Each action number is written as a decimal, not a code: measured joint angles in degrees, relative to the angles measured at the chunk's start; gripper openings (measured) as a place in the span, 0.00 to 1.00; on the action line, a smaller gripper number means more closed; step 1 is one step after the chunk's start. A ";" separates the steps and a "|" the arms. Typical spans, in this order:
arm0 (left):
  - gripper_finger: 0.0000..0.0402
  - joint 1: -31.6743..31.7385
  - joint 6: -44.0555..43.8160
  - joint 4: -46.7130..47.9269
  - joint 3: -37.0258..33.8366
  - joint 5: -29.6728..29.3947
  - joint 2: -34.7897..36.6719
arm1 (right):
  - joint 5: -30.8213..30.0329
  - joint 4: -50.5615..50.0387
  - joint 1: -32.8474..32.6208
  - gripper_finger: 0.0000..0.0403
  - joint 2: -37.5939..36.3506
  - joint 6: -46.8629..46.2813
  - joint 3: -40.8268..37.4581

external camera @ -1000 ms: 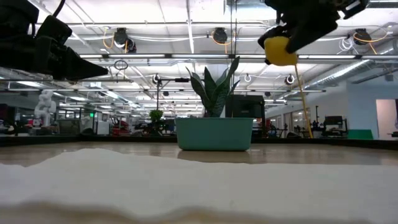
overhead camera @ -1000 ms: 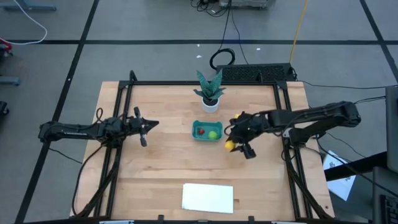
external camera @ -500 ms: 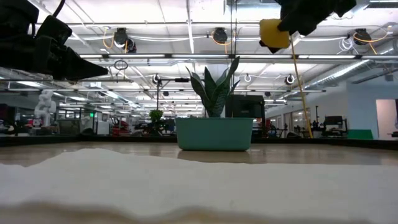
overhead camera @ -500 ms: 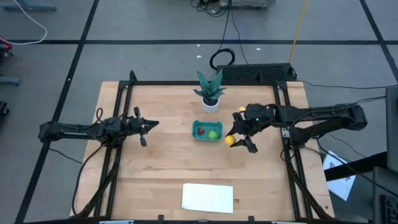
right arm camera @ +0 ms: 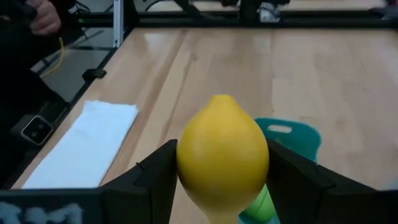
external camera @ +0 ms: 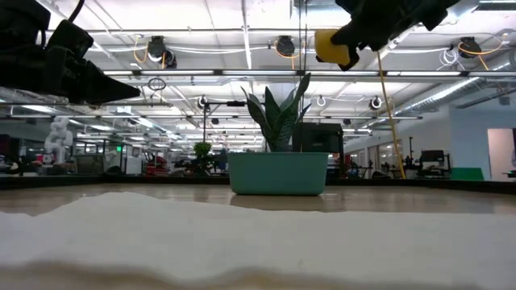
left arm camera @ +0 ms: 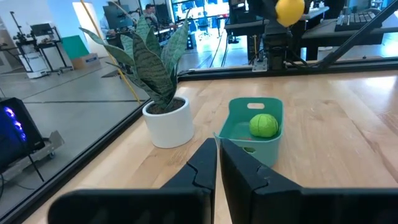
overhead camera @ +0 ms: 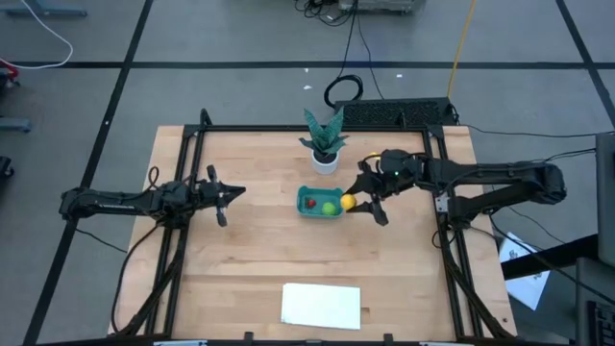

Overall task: Pick and placing Produce into tupperware
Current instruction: Put the yellow lemon into the green bin

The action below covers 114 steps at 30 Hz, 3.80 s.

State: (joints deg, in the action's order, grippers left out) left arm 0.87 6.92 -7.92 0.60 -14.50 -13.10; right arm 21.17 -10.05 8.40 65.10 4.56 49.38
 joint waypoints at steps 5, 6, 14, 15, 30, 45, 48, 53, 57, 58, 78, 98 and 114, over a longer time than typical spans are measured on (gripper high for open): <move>0.06 -0.01 0.00 0.00 0.00 0.00 0.00 | 0.36 2.12 1.72 0.48 1.98 -0.44 -0.04; 0.06 0.00 0.02 0.00 0.00 0.00 0.00 | 1.08 2.98 2.16 0.48 2.49 -0.42 -0.04; 0.06 -0.01 0.05 -0.02 0.00 0.00 0.00 | 8.04 7.43 8.12 0.48 7.54 -1.06 1.65; 0.06 0.01 0.04 -0.02 0.00 0.00 -0.01 | 9.22 7.60 8.85 0.48 8.54 -0.98 2.21; 0.06 0.00 0.91 -0.01 0.00 -0.04 0.00 | 16.06 -9.76 13.71 0.48 23.26 8.88 17.14; 0.06 0.01 0.85 0.46 0.00 -0.11 -0.02 | 23.17 -16.39 16.03 0.48 36.35 11.65 24.70; 0.06 0.01 0.84 0.47 0.00 -0.11 -0.02 | 23.97 -16.42 16.47 0.48 37.93 11.80 24.70; 0.06 0.01 0.81 0.61 0.00 -0.13 -0.02 | 21.60 -16.45 15.97 0.48 38.78 14.50 24.70; 0.06 0.01 0.70 0.66 0.00 -0.13 -0.02 | 10.04 -17.10 14.03 0.48 38.29 19.59 24.70; 0.06 0.01 0.70 0.69 0.00 -0.13 -0.02 | 7.87 -17.77 13.43 0.48 38.29 21.85 24.70; 0.06 -0.01 -0.05 0.76 0.00 -0.11 -0.02 | 5.92 -26.95 9.87 0.48 25.90 25.68 24.32; 0.06 0.01 0.85 0.52 0.00 -0.11 -0.01 | 5.86 -23.08 9.88 0.48 31.89 45.00 26.87; 0.06 0.01 0.69 2.38 0.00 -0.13 -0.02 | -1.58 -22.96 8.41 0.48 40.96 59.17 26.95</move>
State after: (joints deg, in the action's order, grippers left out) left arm 0.89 7.61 -5.54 0.60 -14.63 -13.13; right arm 19.59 -33.01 16.81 106.06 63.72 76.34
